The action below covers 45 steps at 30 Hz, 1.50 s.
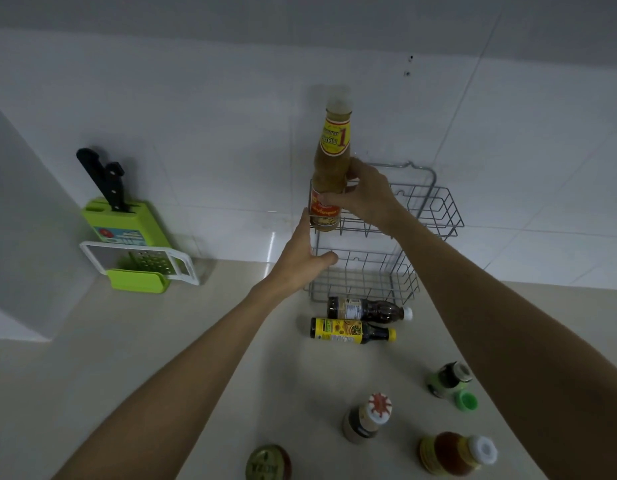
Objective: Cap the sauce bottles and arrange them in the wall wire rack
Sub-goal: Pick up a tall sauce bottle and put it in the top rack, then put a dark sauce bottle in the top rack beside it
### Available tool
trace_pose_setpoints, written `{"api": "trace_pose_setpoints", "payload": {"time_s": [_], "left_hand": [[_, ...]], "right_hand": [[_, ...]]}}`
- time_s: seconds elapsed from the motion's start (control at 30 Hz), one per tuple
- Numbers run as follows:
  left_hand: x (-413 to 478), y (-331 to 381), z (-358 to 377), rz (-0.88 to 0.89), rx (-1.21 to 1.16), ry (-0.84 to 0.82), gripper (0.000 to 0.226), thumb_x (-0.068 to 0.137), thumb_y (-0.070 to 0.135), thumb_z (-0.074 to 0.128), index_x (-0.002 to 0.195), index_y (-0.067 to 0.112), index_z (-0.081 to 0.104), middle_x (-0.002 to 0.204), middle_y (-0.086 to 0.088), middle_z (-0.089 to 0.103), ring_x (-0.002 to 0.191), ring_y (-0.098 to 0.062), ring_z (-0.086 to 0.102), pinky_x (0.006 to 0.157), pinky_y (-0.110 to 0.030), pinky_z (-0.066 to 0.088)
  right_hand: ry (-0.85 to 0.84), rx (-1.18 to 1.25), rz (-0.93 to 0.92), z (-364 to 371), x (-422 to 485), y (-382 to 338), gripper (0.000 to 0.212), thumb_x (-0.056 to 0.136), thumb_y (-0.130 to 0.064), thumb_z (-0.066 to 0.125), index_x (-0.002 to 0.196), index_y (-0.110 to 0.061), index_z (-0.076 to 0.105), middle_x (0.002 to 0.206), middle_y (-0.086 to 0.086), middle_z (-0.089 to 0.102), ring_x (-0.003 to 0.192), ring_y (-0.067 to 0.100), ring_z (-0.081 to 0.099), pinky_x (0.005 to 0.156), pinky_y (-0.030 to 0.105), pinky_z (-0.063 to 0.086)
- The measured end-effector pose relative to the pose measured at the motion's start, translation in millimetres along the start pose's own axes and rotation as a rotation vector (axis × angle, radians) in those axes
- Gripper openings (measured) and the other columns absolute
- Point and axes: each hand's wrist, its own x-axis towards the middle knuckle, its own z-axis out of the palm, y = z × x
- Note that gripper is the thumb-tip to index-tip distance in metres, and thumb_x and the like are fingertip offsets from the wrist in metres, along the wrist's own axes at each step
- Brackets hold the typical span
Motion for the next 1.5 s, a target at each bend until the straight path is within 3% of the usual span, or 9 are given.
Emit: {"api": "trace_pose_setpoints", "payload": {"time_s": [0.2,0.33,0.4,0.47,0.53,0.67,1.0,1.3,1.5], "left_hand": [[1,2,2,0.004,0.016,-0.002,0.098,0.085,0.011,0.067,0.153,0.026,-0.003,0.161,0.001,0.015,0.146,-0.023,0.020,0.114,-0.035,0.021],[-3,-13,2,-0.052,0.070,0.050,0.093,0.091,0.009,0.059,0.153,0.021,-0.010,0.164,0.000,0.003,0.148,-0.026,0.014,0.107,-0.025,0.017],[-11,-29,2,-0.084,0.155,0.076,0.085,0.092,0.010,0.059,0.154,0.014,0.000,0.163,-0.004,0.007,0.149,-0.022,0.011,0.107,-0.021,0.013],[-21,-46,6,-0.104,0.231,0.036,0.072,0.093,0.009,0.057,0.152,0.010,0.016,0.161,-0.008,0.018,0.148,-0.021,0.016,0.111,-0.021,0.014],[-30,-61,15,-0.089,0.259,-0.057,0.059,0.092,0.005,0.056,0.146,0.007,0.032,0.154,-0.013,0.033,0.143,-0.023,0.026,0.110,-0.020,0.018],[-33,-88,33,-0.127,0.355,-0.255,0.059,0.090,0.010,0.061,0.144,0.005,0.037,0.149,-0.018,0.038,0.141,-0.030,0.031,0.106,-0.024,0.023],[-30,-119,56,-0.033,0.444,-0.420,0.046,0.090,0.012,0.064,0.135,0.016,0.053,0.133,-0.009,0.055,0.120,-0.021,0.053,0.085,-0.008,0.034],[-38,-136,61,-0.004,0.571,-0.547,0.065,0.089,-0.006,0.051,0.149,0.010,0.030,0.159,-0.011,0.021,0.147,-0.027,0.014,0.107,-0.012,0.008],[-38,-126,61,-0.099,0.520,-0.493,0.072,0.095,0.011,0.055,0.152,0.008,0.011,0.161,-0.015,0.011,0.148,-0.027,0.010,0.116,-0.023,0.010]], "right_hand": [[-0.022,0.046,-0.042,4,-13,-4,0.067,0.078,-0.028,0.079,0.133,-0.010,0.044,0.126,0.006,0.055,0.119,0.024,0.055,0.086,0.018,0.044],[0.438,-0.078,-0.344,20,-62,21,0.035,0.085,-0.012,0.057,0.119,-0.003,0.050,0.112,0.013,0.055,0.102,0.021,0.054,0.086,0.031,0.049],[0.221,-0.233,-0.387,26,-91,54,0.016,0.089,-0.011,0.050,0.103,-0.008,0.055,0.095,0.008,0.061,0.082,0.019,0.058,0.072,0.033,0.053],[-0.155,-0.463,-0.228,33,-113,94,0.011,0.094,-0.013,0.047,0.099,-0.012,0.057,0.090,0.005,0.065,0.075,0.020,0.061,0.067,0.039,0.057],[-0.295,-0.608,0.014,38,-127,133,0.014,0.094,-0.011,0.046,0.102,-0.012,0.057,0.099,0.008,0.066,0.083,0.023,0.061,0.074,0.040,0.056],[-0.321,-0.639,0.277,41,-140,176,0.032,0.091,-0.015,0.055,0.122,-0.010,0.053,0.120,0.013,0.061,0.110,0.031,0.054,0.088,0.043,0.049],[-0.379,-0.758,0.227,50,-137,212,0.054,0.085,-0.023,0.071,0.129,-0.008,0.043,0.131,0.015,0.044,0.121,0.035,0.043,0.093,0.046,0.048],[-0.493,-0.698,0.228,47,-136,214,0.051,0.094,-0.030,0.058,0.137,-0.010,0.039,0.128,0.016,0.044,0.112,0.036,0.052,0.087,0.046,0.049],[-0.262,-0.669,-0.022,20,-141,184,0.051,0.079,-0.039,0.073,0.124,-0.019,0.060,0.116,0.006,0.055,0.107,0.027,0.052,0.079,0.037,0.052]]}}
